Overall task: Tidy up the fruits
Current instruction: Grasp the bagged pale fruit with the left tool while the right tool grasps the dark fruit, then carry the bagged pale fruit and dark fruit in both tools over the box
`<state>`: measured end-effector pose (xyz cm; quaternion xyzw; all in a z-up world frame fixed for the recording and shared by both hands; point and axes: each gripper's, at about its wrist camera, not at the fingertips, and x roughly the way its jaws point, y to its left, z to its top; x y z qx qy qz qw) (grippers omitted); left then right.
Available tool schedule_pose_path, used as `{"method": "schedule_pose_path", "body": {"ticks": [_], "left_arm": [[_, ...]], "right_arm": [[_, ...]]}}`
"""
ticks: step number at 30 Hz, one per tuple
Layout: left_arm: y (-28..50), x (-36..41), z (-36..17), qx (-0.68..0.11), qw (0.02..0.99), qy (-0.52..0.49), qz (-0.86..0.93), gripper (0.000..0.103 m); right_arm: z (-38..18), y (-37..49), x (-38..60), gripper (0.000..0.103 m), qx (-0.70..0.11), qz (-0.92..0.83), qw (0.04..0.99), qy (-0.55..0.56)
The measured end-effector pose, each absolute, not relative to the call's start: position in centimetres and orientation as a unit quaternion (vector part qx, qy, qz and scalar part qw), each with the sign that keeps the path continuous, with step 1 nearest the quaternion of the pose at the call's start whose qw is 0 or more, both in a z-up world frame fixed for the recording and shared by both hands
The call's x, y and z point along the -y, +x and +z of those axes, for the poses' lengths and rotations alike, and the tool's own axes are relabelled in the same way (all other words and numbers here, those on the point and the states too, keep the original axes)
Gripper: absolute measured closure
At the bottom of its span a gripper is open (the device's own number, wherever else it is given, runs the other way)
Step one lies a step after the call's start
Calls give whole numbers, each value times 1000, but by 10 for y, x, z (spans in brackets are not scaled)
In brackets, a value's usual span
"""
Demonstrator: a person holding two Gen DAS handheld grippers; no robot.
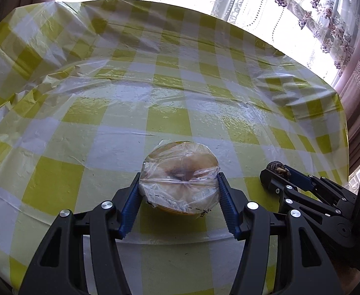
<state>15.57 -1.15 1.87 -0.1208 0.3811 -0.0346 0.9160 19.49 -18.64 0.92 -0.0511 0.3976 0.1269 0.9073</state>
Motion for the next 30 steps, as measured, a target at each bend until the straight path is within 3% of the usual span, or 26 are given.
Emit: {"method": "schedule_pose_path", "body": {"ticks": [15, 30], "left_arm": [[143, 61, 46, -369, 925, -68, -64, 47], [122, 186, 60, -369, 910, -6, -188, 47]], "right_arm": [[30, 139, 249, 63, -394, 126, 910, 6], [63, 86, 400, 63, -372, 38, 926, 58]]}}
